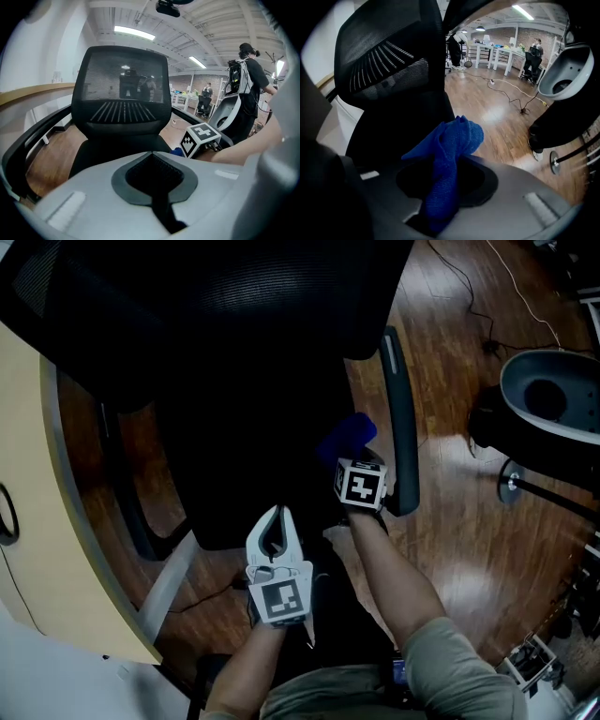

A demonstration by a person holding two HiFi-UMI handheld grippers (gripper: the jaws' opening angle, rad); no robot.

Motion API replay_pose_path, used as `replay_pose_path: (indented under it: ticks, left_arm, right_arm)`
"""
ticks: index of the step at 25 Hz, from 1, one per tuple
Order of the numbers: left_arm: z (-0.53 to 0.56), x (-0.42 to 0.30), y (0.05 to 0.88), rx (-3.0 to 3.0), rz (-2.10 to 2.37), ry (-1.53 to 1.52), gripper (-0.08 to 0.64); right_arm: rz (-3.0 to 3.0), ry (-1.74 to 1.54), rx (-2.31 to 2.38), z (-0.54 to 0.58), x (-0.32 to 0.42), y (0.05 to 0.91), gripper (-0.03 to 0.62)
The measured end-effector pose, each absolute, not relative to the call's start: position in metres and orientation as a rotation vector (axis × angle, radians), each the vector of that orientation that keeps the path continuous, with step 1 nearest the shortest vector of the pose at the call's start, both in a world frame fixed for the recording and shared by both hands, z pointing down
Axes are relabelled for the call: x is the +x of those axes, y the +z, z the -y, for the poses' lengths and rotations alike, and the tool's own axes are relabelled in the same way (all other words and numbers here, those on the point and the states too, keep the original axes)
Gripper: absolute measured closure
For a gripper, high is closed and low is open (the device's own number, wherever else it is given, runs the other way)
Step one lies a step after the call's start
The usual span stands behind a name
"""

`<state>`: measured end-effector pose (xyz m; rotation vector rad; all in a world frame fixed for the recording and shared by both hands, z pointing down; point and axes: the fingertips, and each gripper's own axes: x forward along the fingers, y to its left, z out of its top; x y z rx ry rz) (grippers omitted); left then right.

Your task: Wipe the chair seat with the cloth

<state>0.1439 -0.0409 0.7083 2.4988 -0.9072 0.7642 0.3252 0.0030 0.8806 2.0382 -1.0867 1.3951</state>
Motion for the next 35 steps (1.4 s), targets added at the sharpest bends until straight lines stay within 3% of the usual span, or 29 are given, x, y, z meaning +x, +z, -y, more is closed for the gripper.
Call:
replay_pose_path:
  ticks: [8,17,25,29,35]
  left_arm:
    - [0.056,0.070,0.718,2.385,1.078,0.753,0.555]
    - [0.066,-0.049,0.710,2.294,1.274,0.749,0.555]
    - [0.064,-0.124,0.723,2.191,1.400,0.739,0.555]
    - [0.061,-0.134,0.730,2.179,1.392,0.747,0.555]
    - [0.058,-0.107,0.735,2.245,1.291,0.770,0.555]
  right_arm:
    - [1.293,1.261,2.042,0.027,0.281,0.838,0.483]
    - [1.799,1.127,1.636,0.095,0.068,0.804,0.482]
    - [1.998,0.997,1.129,0.104,-0.080,0.837,0.482]
    - [1.967,0.980,1.055,0.095,-0.096,0.858,0.482]
    - [1.867,1.039,1.216,0.086,-0.045,0.864,0.482]
